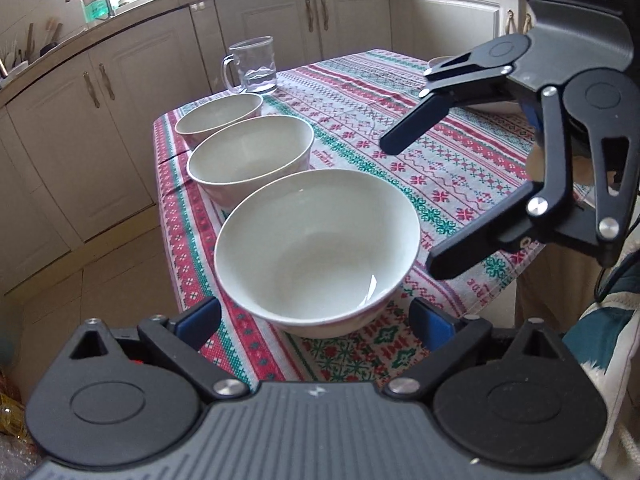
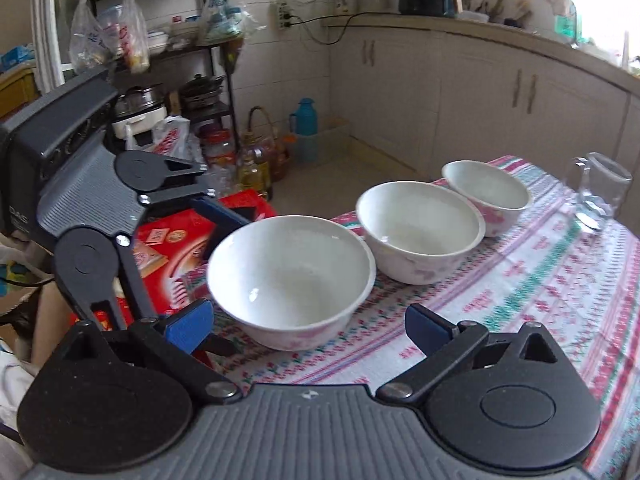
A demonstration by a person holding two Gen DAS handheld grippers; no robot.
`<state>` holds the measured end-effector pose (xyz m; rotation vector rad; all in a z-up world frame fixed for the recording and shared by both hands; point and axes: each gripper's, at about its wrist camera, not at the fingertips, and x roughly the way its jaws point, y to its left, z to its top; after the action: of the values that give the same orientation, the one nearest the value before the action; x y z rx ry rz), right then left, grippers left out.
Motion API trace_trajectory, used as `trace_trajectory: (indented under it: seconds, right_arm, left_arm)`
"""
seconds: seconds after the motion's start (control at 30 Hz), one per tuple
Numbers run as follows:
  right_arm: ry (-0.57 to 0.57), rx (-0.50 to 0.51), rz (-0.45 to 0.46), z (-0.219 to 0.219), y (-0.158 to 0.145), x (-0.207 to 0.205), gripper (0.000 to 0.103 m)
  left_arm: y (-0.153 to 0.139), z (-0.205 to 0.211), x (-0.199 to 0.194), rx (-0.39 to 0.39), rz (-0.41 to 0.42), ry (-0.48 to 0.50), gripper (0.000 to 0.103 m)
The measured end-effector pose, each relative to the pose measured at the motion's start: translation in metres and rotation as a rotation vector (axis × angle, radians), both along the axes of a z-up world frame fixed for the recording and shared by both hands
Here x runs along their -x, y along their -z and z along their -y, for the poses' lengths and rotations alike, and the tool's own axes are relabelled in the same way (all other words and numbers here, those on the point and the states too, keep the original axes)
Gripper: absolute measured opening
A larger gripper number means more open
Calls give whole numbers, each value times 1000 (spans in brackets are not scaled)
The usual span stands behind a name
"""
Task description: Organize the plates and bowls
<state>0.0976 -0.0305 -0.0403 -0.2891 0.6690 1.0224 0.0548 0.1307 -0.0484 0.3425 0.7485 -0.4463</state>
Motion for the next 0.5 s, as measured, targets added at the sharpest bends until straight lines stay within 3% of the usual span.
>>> trace_trajectory:
  seconds: [0.2,0.27,0.5]
  right_arm:
    - [-18,-32,-78,-7,2,-11,98]
    - [-18,-27,-99,-9,3,-15,91]
    - [-22,-35,-130,-11,6,-20,89]
  left_arm:
    - [2,-1,0,22,-6,18,85]
    - [1,-3,-1,26,-5,18,84]
    - [0,-5,-2,38,-5,17,84]
